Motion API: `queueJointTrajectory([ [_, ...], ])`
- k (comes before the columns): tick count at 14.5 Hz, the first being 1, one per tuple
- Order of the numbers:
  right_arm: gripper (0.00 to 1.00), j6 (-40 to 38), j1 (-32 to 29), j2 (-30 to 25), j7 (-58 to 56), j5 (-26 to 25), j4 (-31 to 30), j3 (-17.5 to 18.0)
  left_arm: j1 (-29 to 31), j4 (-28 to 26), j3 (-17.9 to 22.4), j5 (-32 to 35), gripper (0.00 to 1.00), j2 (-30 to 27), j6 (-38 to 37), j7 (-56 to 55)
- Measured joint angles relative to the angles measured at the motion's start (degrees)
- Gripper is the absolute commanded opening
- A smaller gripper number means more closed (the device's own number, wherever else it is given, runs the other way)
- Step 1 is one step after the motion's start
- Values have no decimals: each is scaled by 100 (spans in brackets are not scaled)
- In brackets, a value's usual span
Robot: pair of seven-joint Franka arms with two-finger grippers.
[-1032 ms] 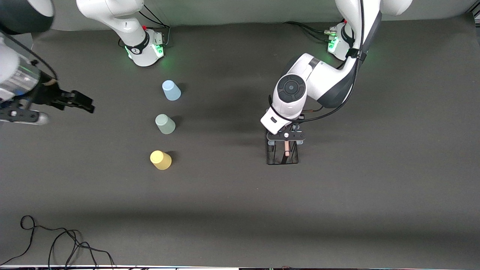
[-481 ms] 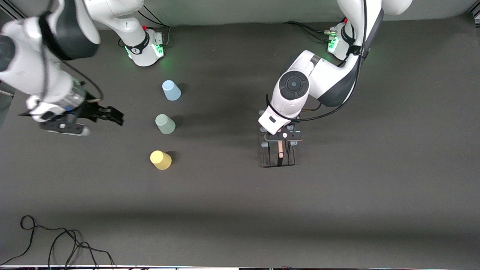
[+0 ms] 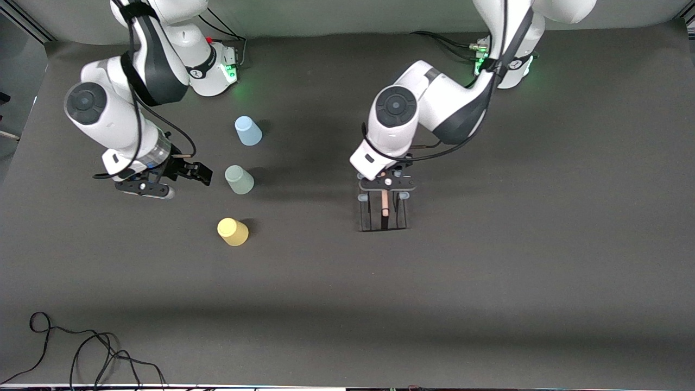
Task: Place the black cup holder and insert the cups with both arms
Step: 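Slide the rack further with the left gripper while the right gripper reaches the cups, then release the rack and raise the left gripper while the right gripper grasps the green cup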
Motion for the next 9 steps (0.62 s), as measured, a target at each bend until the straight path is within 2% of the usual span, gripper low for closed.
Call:
queueJointTrajectory([
  [5,100,421,298,399,250,0,-204,6,-208,9,-4,-8,0,167,456,-202],
  [6,100,473,318,450,261,0,-202,6,-248,14,-5,-8,28,175,463,-208],
  [7,100,483,318,470,262,0,-198,-1,-279,15,-5,-7,67,179,463,-214],
  [8,100,483,318,465,262,0,-192,-18,-294,15,-5,-7,70,183,464,-214],
  [9,100,483,317,453,262,0,-181,-36,-299,16,-5,-7,81,188,466,-214],
])
